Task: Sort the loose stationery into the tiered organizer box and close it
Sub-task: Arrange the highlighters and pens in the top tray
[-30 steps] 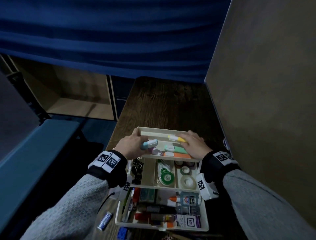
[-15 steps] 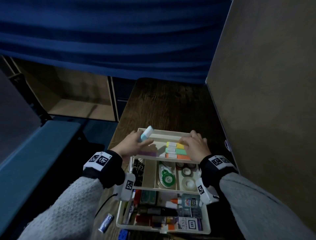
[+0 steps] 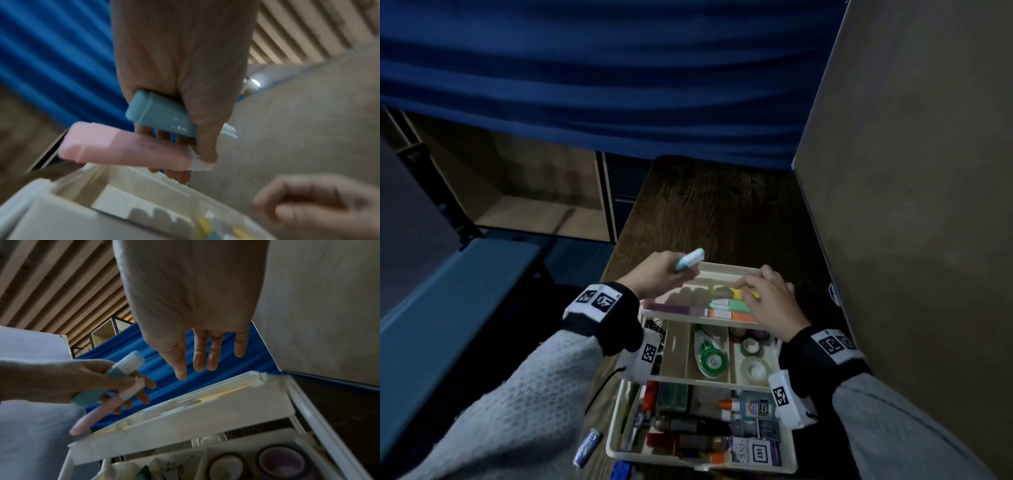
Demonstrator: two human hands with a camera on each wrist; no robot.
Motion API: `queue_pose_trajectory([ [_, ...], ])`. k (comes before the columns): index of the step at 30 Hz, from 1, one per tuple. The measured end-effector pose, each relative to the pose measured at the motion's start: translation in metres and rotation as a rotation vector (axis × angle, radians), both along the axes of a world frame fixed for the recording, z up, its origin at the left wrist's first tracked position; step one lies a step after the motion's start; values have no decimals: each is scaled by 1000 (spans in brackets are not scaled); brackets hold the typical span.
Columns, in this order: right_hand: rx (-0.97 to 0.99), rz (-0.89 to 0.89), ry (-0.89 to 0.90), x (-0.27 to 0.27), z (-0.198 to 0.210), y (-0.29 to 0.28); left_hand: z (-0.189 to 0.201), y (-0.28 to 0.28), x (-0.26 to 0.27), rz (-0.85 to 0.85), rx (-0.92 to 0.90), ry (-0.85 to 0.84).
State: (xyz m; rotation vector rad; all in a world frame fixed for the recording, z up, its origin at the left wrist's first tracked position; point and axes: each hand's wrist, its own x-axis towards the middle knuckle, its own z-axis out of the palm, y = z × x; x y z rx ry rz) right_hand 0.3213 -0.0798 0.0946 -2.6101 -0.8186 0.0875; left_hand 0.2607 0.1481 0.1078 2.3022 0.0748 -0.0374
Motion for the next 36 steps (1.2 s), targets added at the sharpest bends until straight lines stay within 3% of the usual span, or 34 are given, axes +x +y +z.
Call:
queue_pose_trajectory([
  [3, 73, -9, 30, -8, 2, -5, -8, -8, 9, -121, 478, -1],
  [8, 217, -56, 98, -20, 4, -21, -24, -14, 14, -226, 719, 10],
  [13, 328, -70, 160, -46, -1, -35, -33, -15, 17, -305, 668, 26],
  [17, 425, -61, 191, -68, -7, -44, -33, -21, 19, -290, 493, 16],
  [21, 527, -97, 220, -83, -10, -57, -19, -1, 14, -152, 475, -82],
  [23, 573, -126, 244, -92, -12, -64, -16, 11, 6, -74, 532, -29],
  [26, 587, -143, 278, -104, -17, -70, -20, 14, -4, -105, 615, 96],
  [32, 568, -157, 347, -118, -27, -72, -16, 9, -4, -78, 538, 154],
  [36, 565, -163, 372, -121, -30, -77, -9, 7, 6, -59, 336, 209],
])
